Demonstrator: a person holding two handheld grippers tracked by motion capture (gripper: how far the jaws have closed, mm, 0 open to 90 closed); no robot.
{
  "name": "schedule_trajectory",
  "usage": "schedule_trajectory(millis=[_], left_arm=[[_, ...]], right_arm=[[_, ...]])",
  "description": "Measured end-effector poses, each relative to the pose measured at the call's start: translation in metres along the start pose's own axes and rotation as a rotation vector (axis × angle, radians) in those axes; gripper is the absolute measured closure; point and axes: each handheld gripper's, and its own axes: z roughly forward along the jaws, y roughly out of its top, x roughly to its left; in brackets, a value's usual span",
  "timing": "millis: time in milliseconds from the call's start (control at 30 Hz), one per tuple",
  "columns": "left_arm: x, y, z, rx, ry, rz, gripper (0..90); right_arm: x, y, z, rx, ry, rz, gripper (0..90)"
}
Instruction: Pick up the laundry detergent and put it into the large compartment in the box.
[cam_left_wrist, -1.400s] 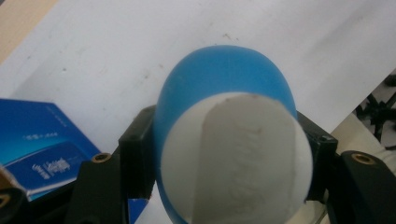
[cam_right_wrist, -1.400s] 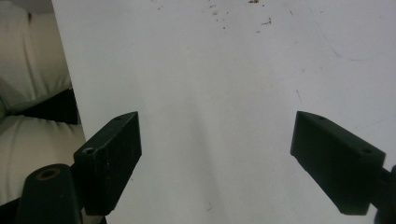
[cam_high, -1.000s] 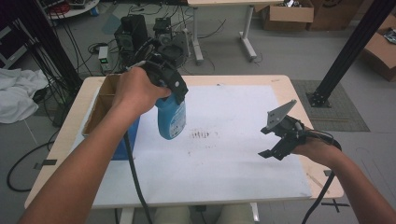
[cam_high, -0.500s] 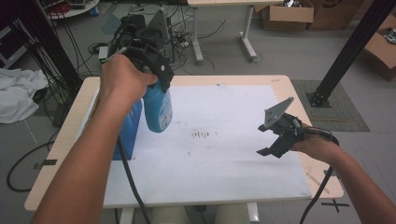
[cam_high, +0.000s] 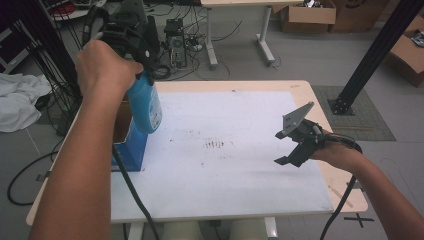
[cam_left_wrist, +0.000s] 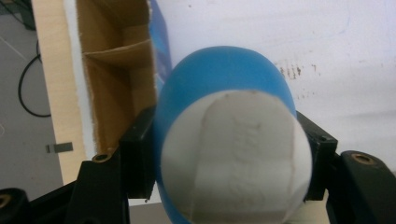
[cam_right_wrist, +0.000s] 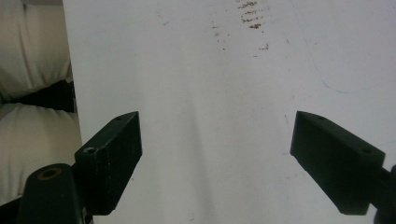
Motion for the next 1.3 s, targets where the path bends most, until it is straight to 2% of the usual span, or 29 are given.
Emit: schedule_trajectory(millis=[267,300,567,900,1100,1300], left_arm=[[0.021,-0.002,-0.007,-0.014,0.03,-0.053,38.2],[0.026,-0.002,-0.008,-0.014,0.039,-0.064,38.2],[0.041,-0.004,-0.009,-0.026,0.056,-0.095,38.2],[0.055,-0.004,-0.005,-0.045,0.07,-0.074,38.2],[0.067,-0.006,0.007,-0.056,0.09,-0.064,38.2],[0.081,-0.009,0.023,-0.058,0.08,-0.067,38.2]], right_arm=[[-0.002,0.001,0.0,-0.003,0.003,-0.003,16.6],[-0.002,0.001,0.001,-0.004,0.003,0.0,16.6],[-0.004,0.002,0.001,-0.002,0.002,0.003,16.5],[-0.005,0.0,0.001,-0.002,0.0,0.013,16.5],[-0.006,-0.001,0.001,-0.003,-0.003,0.024,16.5],[-0.008,-0.001,0.001,0.002,-0.005,0.031,16.6]])
